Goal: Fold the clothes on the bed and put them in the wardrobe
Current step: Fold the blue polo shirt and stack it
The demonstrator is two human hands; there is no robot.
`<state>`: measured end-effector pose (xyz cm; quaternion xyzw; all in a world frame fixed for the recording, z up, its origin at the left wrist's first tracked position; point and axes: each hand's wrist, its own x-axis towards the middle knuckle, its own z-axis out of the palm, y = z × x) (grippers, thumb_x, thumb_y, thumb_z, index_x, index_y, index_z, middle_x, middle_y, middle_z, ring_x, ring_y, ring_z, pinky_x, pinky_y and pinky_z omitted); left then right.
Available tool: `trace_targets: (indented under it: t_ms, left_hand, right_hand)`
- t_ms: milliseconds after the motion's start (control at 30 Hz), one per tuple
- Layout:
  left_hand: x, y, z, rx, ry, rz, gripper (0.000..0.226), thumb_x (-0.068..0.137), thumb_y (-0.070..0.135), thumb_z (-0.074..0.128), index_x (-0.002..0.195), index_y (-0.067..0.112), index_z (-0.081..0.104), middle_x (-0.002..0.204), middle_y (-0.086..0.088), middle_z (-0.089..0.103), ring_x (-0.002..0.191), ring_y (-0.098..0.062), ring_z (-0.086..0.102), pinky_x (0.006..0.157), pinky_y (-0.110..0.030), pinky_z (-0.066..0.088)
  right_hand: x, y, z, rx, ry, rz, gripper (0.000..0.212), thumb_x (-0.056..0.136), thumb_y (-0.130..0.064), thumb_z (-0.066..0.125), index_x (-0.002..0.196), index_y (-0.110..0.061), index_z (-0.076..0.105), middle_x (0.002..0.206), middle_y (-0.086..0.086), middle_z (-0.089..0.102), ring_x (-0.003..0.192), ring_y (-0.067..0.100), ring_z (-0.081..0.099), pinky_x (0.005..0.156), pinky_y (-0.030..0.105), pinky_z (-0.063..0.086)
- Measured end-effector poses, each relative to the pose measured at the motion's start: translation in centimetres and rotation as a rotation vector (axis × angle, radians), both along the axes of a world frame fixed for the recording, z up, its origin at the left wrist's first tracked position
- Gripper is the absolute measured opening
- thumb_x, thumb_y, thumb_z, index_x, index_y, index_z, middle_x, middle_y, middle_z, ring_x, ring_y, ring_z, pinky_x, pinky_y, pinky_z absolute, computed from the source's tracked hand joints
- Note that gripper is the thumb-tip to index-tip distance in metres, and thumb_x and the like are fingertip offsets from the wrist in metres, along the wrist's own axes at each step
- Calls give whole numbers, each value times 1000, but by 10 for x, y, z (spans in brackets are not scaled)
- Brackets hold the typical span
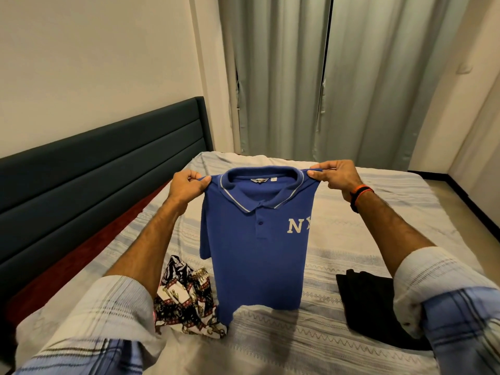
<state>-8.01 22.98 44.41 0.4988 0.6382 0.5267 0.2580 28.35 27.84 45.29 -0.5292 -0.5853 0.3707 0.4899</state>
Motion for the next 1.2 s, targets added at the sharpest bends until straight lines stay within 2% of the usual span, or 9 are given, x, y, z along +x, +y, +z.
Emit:
trace_targets:
  t_ms: [100, 267, 400, 500, 667, 767, 933, 1067, 1200]
  left_hand:
    - [2, -4, -5, 21, -106, 24, 17, 83, 6, 75, 74, 7, 62, 76, -13, 65, 75, -25, 65, 67, -32, 59]
    - [4, -3, -10, 9, -246, 142, 17, 73, 3, 83, 75, 7, 67, 84, -17, 70, 76, -27, 69, 70, -36, 60]
    - [8, -5, -6, -43, -317, 109, 16, 75, -4, 79, 87, 0, 68, 80, -12, 68, 75, -24, 67, 66, -28, 59]
    - [0, -6, -6, -69, -176, 33, 19, 75, 0, 80, 93, -4, 72, 82, -14, 71, 80, -27, 69, 68, -30, 59]
    - [-13, -10, 8, -163, 294, -80, 18, 77, 19, 83, 88, 5, 77, 80, -13, 74, 79, -22, 72, 81, -34, 58]
    - [-12, -11, 18, -229, 291, -148, 15, 80, 18, 81, 82, 5, 74, 84, -17, 74, 81, -25, 72, 81, -37, 59]
    - [0, -15, 25, -364, 388, -44, 17, 85, 23, 76, 77, 10, 67, 78, -12, 71, 66, -17, 67, 61, -22, 53]
    - [4, -19, 22, -429, 584, 19, 29, 89, 32, 71, 85, 4, 70, 76, -16, 73, 67, -27, 73, 73, -38, 61]
    - [7, -24, 22, -478, 576, 60, 30, 90, 30, 69, 87, 0, 69, 68, -15, 72, 53, -27, 71, 58, -35, 61]
  right_hand:
    - [1, -2, -3, -17, 5, 5, 26, 79, -14, 81, 101, -1, 75, 86, 7, 67, 68, 10, 52, 55, 24, 38]
    - [0, -6, -4, -31, 22, 1, 25, 79, -15, 81, 100, -1, 74, 90, 7, 67, 72, 10, 55, 58, 25, 42]
    - [-3, -7, -6, -30, 25, 0, 27, 78, -14, 82, 100, -1, 74, 89, 7, 67, 72, 12, 56, 57, 24, 42]
    - [-2, -10, -3, -30, 23, 6, 26, 78, -14, 81, 99, -1, 74, 87, 6, 67, 71, 11, 56, 56, 22, 42]
    - [-1, -13, -2, -31, 6, 25, 25, 78, -12, 81, 99, -1, 74, 81, 5, 65, 67, 9, 52, 56, 23, 40]
    - [0, -14, -1, -32, -2, 17, 24, 77, -12, 82, 97, -1, 74, 86, 8, 66, 69, 11, 53, 58, 26, 40]
    - [-3, -16, -1, -30, -20, 18, 21, 77, -11, 82, 94, -2, 74, 80, 5, 66, 67, 10, 53, 53, 19, 42]
    - [-8, -17, -3, -19, -29, 29, 22, 76, -11, 83, 94, -2, 74, 76, 2, 66, 65, 10, 52, 44, 12, 39]
    - [-10, -18, -2, -16, -36, 43, 21, 77, -9, 81, 95, 0, 74, 80, 4, 67, 67, 9, 55, 44, 10, 40]
